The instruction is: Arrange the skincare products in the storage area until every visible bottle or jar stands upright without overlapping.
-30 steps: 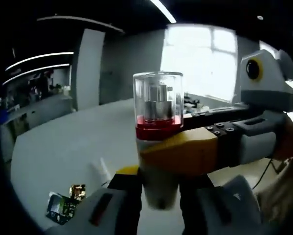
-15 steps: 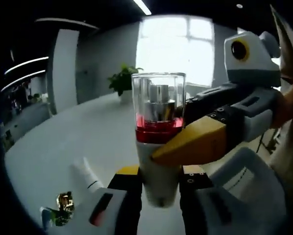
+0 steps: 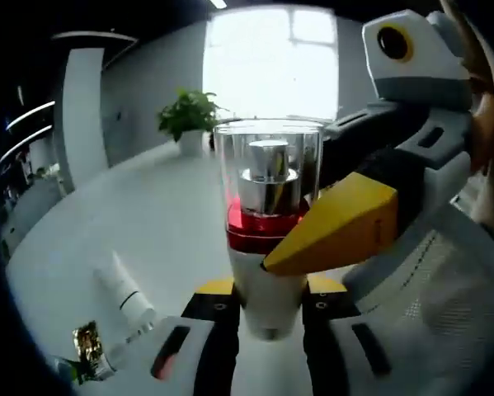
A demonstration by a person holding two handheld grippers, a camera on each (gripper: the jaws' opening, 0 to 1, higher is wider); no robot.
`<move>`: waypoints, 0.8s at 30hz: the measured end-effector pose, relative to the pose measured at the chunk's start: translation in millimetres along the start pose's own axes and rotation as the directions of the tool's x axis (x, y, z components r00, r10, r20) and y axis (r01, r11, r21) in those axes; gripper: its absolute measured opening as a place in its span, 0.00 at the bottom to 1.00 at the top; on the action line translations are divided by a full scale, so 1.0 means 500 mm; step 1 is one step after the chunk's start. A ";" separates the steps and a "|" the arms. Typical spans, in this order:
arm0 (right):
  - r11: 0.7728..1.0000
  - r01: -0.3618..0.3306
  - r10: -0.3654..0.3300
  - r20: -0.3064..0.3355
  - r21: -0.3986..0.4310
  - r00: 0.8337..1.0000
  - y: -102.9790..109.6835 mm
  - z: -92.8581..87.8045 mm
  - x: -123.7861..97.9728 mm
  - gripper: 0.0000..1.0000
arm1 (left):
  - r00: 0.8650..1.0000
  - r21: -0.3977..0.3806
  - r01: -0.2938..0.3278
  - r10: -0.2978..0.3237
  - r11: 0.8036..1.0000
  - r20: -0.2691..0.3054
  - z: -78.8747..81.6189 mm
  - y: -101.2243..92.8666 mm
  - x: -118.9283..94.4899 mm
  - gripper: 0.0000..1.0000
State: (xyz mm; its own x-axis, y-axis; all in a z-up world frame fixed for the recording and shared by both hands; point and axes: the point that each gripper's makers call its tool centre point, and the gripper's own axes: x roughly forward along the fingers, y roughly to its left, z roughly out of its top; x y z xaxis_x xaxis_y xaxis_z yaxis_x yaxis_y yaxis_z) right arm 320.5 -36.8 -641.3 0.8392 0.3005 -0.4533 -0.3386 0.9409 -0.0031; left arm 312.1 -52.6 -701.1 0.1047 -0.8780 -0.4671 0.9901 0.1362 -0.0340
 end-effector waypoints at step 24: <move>0.999 0.010 -0.011 -0.021 -0.030 1.000 0.002 -0.033 0.014 0.27 | 0.999 0.003 0.030 -0.030 1.000 -0.023 -0.036 -0.002 0.019 0.26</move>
State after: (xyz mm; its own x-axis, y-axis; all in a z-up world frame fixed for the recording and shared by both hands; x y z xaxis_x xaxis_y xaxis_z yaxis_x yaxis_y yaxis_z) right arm 318.9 -36.4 -659.2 0.8336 0.2870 -0.4719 -0.3428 0.9388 -0.0345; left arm 310.2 -52.9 -721.2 0.0724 -0.8707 -0.4864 0.9931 0.1079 -0.0454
